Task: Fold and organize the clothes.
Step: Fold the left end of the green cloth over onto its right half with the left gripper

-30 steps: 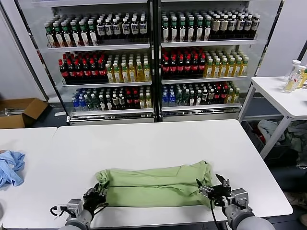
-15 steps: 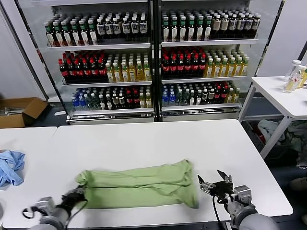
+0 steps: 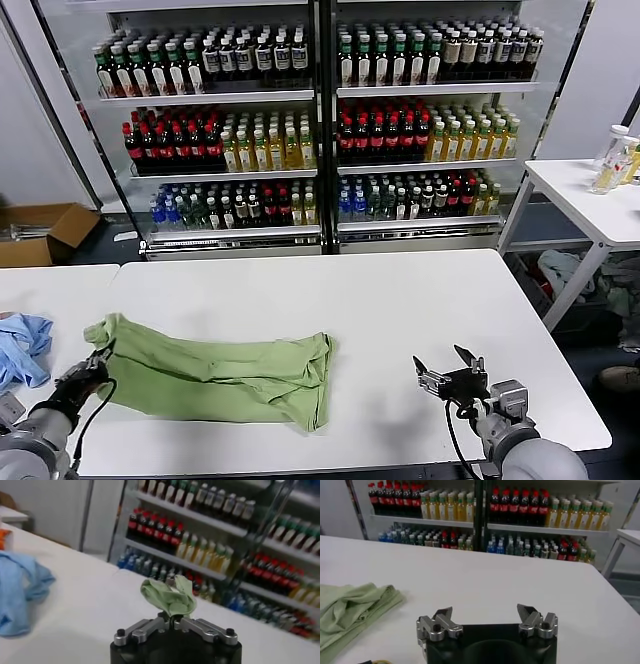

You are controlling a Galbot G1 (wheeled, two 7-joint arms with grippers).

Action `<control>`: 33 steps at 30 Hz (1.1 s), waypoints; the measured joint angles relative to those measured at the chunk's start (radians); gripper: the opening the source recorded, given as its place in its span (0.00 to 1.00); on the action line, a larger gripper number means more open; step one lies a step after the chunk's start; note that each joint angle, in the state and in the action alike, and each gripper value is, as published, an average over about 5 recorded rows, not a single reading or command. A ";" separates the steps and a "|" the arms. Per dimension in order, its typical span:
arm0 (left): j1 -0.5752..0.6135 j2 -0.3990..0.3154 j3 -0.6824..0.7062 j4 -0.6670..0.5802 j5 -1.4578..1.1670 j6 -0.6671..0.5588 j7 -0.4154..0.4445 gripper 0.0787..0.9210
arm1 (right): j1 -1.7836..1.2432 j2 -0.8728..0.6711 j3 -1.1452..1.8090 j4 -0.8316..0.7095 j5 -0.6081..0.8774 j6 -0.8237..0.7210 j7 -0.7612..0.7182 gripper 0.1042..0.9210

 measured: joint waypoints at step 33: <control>-0.148 -0.182 0.550 0.022 0.048 -0.032 0.061 0.35 | 0.004 0.014 -0.007 -0.027 -0.010 0.015 -0.008 0.88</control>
